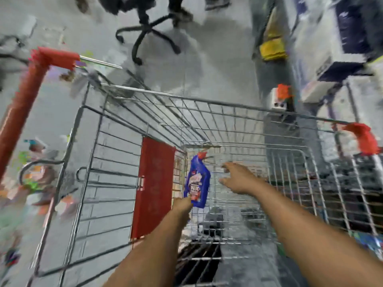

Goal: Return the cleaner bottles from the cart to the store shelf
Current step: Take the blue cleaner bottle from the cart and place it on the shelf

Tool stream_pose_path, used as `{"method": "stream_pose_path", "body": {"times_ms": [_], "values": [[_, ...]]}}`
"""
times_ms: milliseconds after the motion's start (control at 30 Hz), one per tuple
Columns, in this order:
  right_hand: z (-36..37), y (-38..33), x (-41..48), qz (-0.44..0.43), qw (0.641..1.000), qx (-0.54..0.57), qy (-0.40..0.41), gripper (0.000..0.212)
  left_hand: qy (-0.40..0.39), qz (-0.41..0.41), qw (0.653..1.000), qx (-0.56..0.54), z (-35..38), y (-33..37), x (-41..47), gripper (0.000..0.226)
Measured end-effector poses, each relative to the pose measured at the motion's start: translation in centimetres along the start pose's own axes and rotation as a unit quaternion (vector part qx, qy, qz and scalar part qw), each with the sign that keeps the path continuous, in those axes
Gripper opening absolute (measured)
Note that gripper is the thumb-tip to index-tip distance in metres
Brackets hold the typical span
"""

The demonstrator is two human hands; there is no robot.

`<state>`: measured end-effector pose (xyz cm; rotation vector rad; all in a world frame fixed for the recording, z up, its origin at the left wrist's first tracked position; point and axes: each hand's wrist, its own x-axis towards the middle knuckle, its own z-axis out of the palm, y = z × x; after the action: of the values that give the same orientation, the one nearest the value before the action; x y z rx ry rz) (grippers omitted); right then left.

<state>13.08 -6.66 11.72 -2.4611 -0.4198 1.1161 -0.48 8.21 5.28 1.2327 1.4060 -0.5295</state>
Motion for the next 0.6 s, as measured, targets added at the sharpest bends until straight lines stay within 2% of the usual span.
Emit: {"method": "stream_pose_path", "body": {"times_ms": [33,100,200,333,433,533,600], "values": [[1.0,-0.2,2.4,0.008,1.000,-0.005,-0.016,0.057,0.001,-0.024,1.000,-0.016,0.1,-0.3,0.9,0.002],[2.8,-0.5,5.9,0.014,0.999,-0.003,-0.032,0.052,-0.011,-0.068,0.997,-0.037,0.0,-0.5,1.9,0.018],[5.2,-0.3,10.5,0.027,0.999,0.017,-0.034,0.024,0.009,-0.126,0.989,-0.078,0.4,0.0,4.3,0.029],[6.8,0.2,13.9,0.064,0.997,0.037,-0.022,0.036,0.077,-0.127,0.970,-0.193,1.9,1.2,4.5,0.031],[7.6,0.1,15.0,0.083,0.994,0.046,-0.044,0.028,0.056,-0.161,0.949,-0.265,2.3,1.7,4.3,0.032],[8.3,-0.1,15.4,0.070,0.995,0.048,-0.049,0.030,0.048,-0.169,0.950,-0.258,2.0,1.4,5.2,0.017],[8.4,-0.2,15.4,0.064,0.995,0.064,-0.040,0.033,0.043,-0.200,0.946,-0.251,1.7,1.4,5.2,0.020]]}}
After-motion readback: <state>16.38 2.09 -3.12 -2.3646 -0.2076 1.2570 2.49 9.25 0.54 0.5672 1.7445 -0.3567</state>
